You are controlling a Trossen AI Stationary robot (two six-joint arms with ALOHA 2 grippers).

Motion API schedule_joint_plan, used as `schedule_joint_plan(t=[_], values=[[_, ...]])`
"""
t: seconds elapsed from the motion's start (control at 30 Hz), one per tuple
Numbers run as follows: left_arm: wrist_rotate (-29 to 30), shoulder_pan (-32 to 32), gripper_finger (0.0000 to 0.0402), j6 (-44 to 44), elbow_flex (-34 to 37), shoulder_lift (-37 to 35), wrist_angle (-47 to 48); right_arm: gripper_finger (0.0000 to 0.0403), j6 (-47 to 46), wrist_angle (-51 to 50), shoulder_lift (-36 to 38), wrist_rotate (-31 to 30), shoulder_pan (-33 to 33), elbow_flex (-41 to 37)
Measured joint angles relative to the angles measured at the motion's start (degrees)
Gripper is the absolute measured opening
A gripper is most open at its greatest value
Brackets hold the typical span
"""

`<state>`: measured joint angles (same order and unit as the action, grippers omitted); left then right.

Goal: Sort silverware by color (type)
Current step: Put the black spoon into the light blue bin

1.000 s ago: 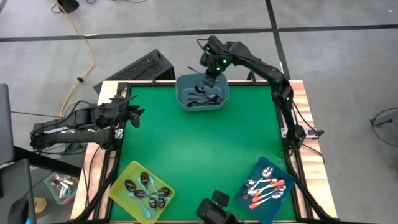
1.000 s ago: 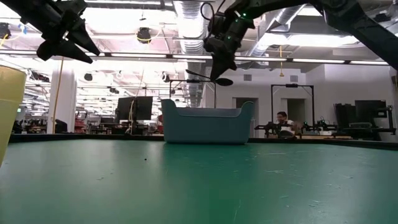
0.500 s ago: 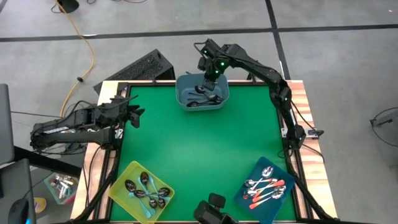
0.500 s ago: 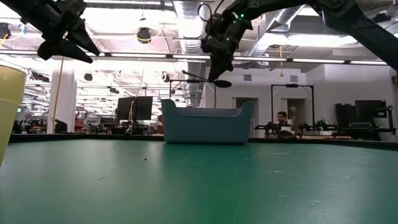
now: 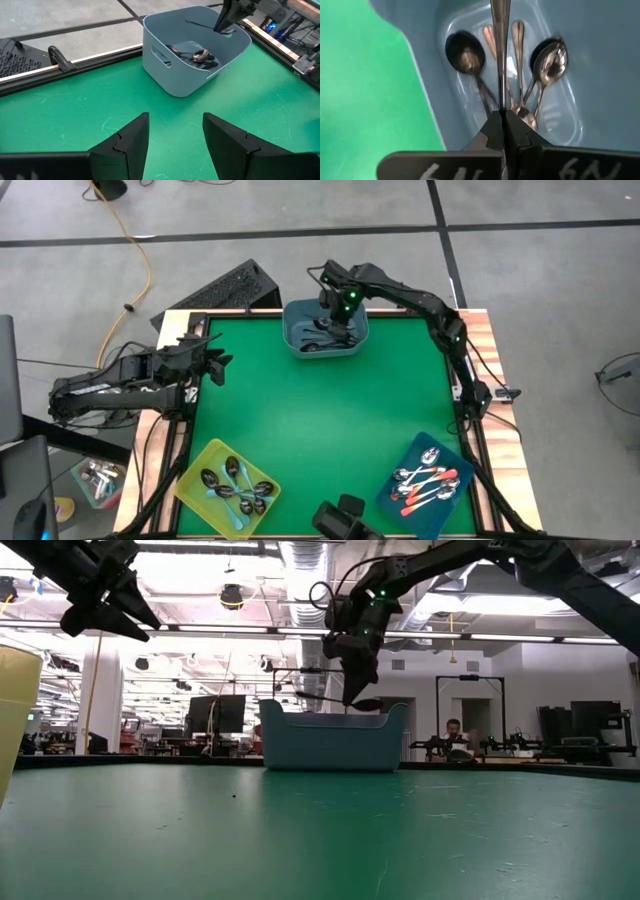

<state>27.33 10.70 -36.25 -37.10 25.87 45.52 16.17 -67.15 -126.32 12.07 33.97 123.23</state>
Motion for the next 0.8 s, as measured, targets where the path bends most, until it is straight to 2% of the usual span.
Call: schedule_joint_plan(t=[0.3,0.8], values=[[0.0,0.0,0.0170,0.0,0.0,0.0,0.0,0.0006,-1.3,4.6,0.2,0.0,0.6,-4.5],[0.1,0.0,0.0170,0.7,0.0,0.0,0.0,0.0006,-1.2,6.2,-0.1,-0.1,1.2,-6.5]])
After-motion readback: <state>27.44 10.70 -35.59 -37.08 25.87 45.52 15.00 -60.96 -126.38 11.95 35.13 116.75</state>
